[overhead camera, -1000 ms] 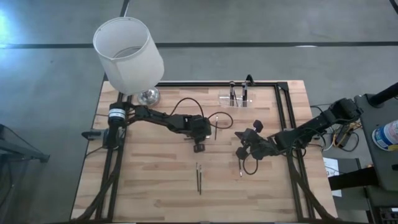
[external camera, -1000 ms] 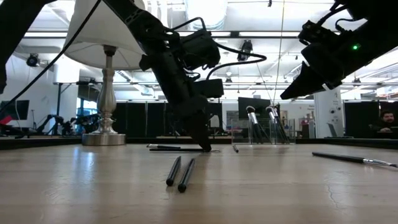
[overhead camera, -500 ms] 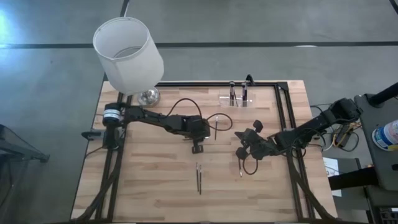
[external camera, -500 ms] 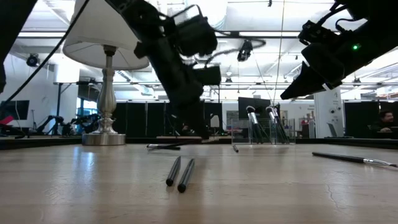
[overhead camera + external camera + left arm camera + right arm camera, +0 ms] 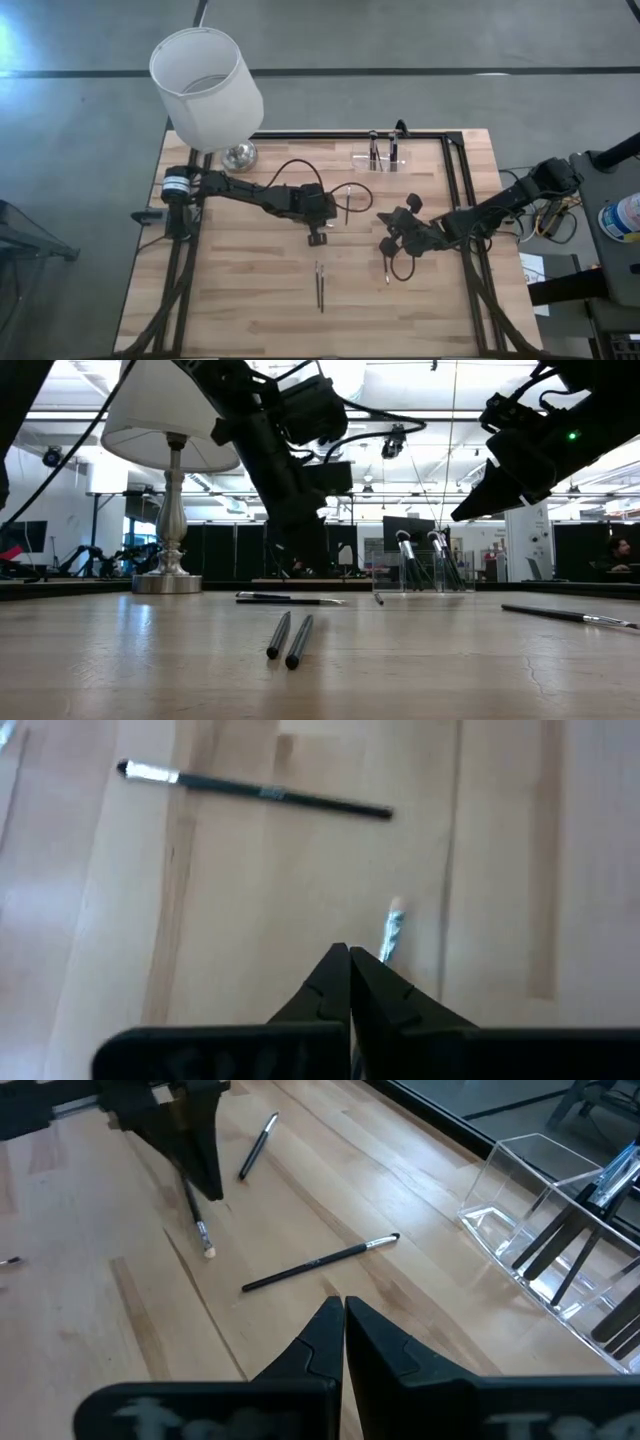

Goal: Put items in baskets/containers
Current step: Put the eyeshadow brush into the transparent organizer

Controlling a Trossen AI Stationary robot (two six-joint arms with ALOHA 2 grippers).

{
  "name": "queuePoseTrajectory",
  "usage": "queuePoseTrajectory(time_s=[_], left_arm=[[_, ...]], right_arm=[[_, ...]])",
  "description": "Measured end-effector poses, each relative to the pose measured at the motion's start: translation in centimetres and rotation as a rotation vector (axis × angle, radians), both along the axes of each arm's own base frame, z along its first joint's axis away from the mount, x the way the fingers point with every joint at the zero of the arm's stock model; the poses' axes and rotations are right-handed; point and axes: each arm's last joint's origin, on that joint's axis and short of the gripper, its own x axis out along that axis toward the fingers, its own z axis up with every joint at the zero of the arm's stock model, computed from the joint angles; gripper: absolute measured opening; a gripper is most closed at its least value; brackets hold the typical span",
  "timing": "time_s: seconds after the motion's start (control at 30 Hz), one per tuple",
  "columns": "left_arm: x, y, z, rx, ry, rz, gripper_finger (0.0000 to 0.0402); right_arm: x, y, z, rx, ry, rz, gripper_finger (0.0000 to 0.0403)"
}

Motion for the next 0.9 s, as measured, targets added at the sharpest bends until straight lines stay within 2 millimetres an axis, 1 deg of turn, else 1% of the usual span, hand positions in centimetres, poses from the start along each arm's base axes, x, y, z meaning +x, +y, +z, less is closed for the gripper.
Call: queuePoseTrajectory(time_s=[0.23,0.33,0.47,0.63,0.8,0.9], left_arm=[[-0.4,-0.2,-0.4,-0.026,0.049,-0.022,0.0052],[-0.6,-0.1,-0.7,-0.021,0.062,-0.029,0.0062],[-1.1,-0.2,-1.4,-0.039,0.081,-0.078,0.0064],[-1.7,0.0,-2.4,-0.042,0.105,-0.079,0.0064],[-1.9,0.2,-2.8,-0.044,0.093,-0.074,0.0063],[-1.9,0.2,-2.8,-0.044,0.092,-0.074,0.0049]], right_arm=[[0.0,0.0,0.0,0.001,-0.001,0.0,0.0008],[0.0,0.0,0.0,0.001,-0.001,0.0,0.0008],[0.0,0.0,0.0,0.001,-0.001,0.0,0.0008],[0.0,0.0,0.0,0.001,-0.002,0.0,0.0008],[0.0,0.0,0.0,0.001,-0.002,0.0,0.0008],[0.0,0.0,0.0,0.002,-0.002,0.0,0.0008]])
